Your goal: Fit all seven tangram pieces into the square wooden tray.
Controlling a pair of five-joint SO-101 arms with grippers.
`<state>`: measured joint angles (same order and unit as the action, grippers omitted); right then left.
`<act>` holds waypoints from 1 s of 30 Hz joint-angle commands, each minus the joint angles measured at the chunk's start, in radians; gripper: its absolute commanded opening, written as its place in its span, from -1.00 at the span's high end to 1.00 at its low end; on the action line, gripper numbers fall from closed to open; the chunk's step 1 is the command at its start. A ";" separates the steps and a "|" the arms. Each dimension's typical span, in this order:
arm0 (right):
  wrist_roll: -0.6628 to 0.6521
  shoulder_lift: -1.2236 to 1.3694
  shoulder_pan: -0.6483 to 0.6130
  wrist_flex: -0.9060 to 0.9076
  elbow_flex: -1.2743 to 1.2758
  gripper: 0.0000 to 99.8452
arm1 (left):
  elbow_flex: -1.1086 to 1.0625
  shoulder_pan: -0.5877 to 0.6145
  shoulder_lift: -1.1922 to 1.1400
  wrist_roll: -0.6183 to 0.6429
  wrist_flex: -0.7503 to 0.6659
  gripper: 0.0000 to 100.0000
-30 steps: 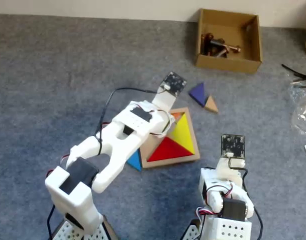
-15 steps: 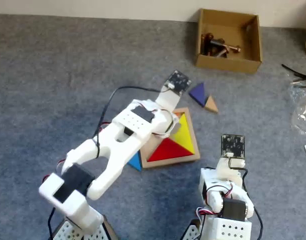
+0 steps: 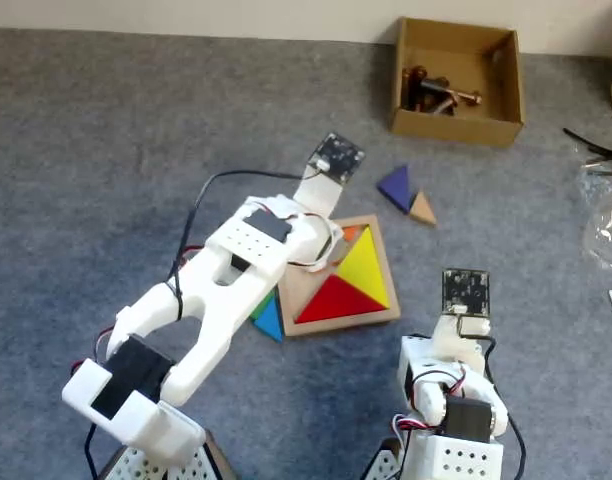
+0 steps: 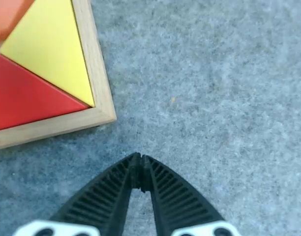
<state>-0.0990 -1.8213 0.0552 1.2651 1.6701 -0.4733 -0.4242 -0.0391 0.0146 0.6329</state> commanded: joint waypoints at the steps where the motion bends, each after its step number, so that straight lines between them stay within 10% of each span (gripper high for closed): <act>1: 0.011 -0.015 -0.016 -0.018 0.114 0.99 | 0.018 0.016 0.056 0.000 0.055 0.68; 30: 0.011 -0.015 -0.016 -0.018 0.114 0.99 | 0.010 -0.133 0.048 0.000 0.187 0.99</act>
<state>-0.0990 -1.8213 0.0552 1.2651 1.6701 -0.4733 -0.5071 -0.0391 0.0146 0.7956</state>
